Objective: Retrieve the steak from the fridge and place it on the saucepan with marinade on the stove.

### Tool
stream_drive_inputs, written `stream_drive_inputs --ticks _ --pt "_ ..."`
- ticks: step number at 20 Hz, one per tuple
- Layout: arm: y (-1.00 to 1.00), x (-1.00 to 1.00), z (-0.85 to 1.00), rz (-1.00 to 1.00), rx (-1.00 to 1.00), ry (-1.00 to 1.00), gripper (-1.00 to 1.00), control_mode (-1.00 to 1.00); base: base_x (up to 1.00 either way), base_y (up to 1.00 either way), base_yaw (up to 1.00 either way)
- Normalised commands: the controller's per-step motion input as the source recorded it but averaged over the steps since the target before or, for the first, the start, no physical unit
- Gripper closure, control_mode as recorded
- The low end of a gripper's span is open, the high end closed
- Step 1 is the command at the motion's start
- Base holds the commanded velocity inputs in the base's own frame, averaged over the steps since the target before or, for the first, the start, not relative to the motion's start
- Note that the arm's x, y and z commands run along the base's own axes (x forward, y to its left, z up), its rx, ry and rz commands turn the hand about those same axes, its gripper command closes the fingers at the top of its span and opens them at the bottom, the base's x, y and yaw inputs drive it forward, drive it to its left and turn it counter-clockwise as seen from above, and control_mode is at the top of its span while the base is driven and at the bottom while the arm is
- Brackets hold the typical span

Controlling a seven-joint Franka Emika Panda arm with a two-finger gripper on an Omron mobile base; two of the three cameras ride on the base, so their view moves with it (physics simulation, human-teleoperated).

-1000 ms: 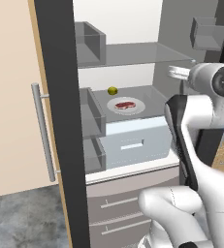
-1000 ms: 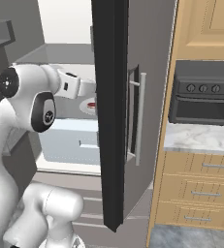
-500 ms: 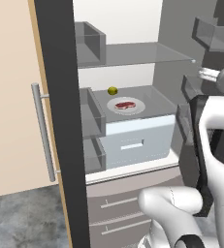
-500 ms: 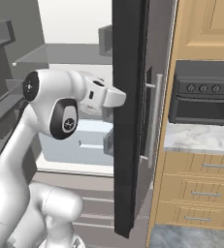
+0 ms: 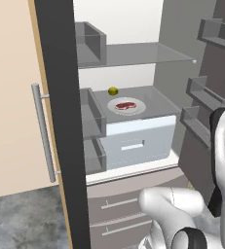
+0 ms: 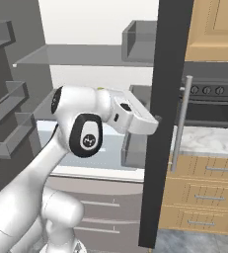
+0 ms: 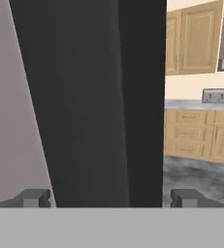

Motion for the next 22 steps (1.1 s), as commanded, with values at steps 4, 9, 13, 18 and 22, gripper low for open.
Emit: stream_drive_inputs --ticks 4,9,13,18,22 --pt "-0.38 -0.28 0.07 -0.04 0.02 0.0 -1.0 -1.0 0.0 0.0 0.0" --pt "0.94 -0.51 0.26 0.06 -0.04 0.11 -1.0 -1.0 0.0 0.0 0.0" --pt "1.0 -0.56 0.41 0.25 -0.17 0.31 -1.0 -1.0 0.0 0.0 0.0" --pt "1.0 -0.76 0.56 0.34 -0.14 0.34 -1.0 -1.0 0.0 0.0 0.0" --pt "1.0 -0.86 0.18 0.38 -0.04 0.29 -1.0 -1.0 0.0 0.0 0.0"
